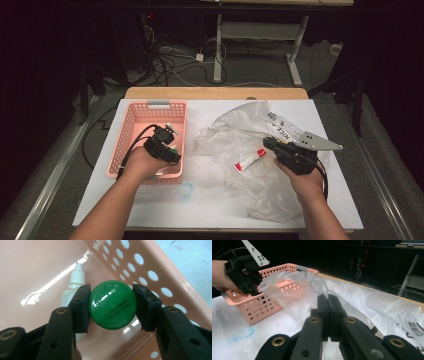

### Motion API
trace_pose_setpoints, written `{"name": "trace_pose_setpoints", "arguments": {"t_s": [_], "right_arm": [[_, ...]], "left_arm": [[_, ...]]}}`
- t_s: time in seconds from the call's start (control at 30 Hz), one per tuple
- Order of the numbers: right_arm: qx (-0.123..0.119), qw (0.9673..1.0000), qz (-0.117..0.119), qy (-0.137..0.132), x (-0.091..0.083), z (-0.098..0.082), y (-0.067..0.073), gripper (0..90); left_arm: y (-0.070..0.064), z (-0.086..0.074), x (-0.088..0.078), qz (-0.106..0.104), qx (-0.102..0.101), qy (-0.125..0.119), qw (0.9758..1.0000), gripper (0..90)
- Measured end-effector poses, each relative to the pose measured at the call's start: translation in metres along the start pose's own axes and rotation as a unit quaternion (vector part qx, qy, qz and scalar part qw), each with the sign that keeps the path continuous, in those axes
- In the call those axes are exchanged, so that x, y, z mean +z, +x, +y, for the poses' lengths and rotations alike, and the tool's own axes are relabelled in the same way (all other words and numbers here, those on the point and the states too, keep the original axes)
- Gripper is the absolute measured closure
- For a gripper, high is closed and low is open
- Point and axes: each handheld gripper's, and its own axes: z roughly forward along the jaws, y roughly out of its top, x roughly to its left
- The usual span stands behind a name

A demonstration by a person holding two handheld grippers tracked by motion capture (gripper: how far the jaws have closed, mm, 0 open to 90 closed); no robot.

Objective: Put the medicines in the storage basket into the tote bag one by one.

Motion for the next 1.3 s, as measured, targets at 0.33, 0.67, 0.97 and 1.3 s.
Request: {"name": "trace_pose_setpoints", "arguments": {"t_s": [0.33,0.67,0.97,1.3], "right_arm": [[-0.001,1.0,0.0,-0.001,-0.001,0.0,0.0,90.0],[0.001,1.0,0.001,-0.003,-0.001,0.0,0.0,90.0],[0.001,1.0,0.001,-0.003,-0.001,0.0,-0.001,90.0],[0.0,1.0,0.0,-0.002,0.0,0.0,0.001,90.0]], "left_arm": [[-0.003,-0.002,-0.008,0.007,0.005,-0.02,0.9998,50.0],[-0.007,-0.012,-0.023,-0.007,0.001,-0.061,0.9981,50.0],[-0.014,-0.037,-0.033,-0.008,-0.005,-0.125,0.9921,50.0],[-0.021,-0.059,-0.037,-0.009,-0.023,-0.194,0.9806,50.0]]}}
